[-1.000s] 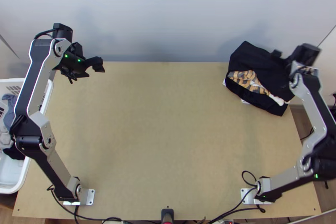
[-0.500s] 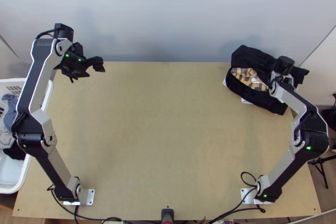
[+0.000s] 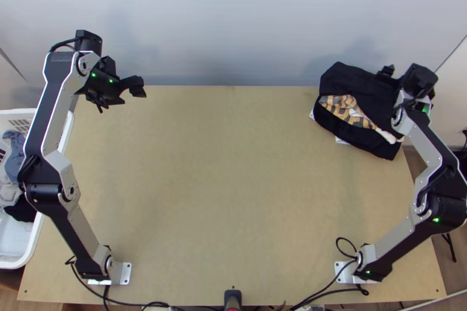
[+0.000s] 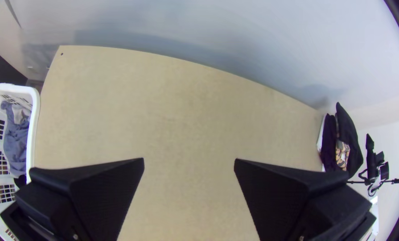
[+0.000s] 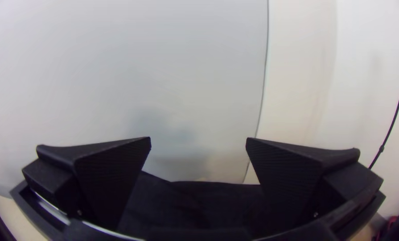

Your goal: Fold the t-shirt

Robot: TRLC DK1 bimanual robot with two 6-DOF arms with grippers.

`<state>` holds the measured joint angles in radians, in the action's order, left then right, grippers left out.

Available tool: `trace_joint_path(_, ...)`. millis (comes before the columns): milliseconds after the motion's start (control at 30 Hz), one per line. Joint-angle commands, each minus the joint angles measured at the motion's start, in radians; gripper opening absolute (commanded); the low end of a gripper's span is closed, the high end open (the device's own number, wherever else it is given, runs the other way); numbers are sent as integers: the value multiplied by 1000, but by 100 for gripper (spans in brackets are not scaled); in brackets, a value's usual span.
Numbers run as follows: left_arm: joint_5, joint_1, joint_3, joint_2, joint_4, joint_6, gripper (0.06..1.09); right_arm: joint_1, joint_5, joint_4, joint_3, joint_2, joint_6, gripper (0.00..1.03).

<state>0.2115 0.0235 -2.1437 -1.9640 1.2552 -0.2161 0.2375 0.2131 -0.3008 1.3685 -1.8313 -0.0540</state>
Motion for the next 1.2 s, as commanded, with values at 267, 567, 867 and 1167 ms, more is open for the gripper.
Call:
trace_joint_path(267, 0, -4, -8, 7, 26, 6, 104, 131, -9, 123, 23, -249, -222, 99)
trace_joint_path(567, 0, -2, -4, 24, 33, -5, 104, 83, -11, 266, 222, -59, -172, 99)
trace_joint_path(867, 0, 0, -4, 43, 19, -17, 104, -93, -6, 236, 348, -171, -61, 99)
trace_joint_path(1167, -1, 9, 1, 70, 15, -22, 104, -152, -1, 223, 282, -355, -9, 99)
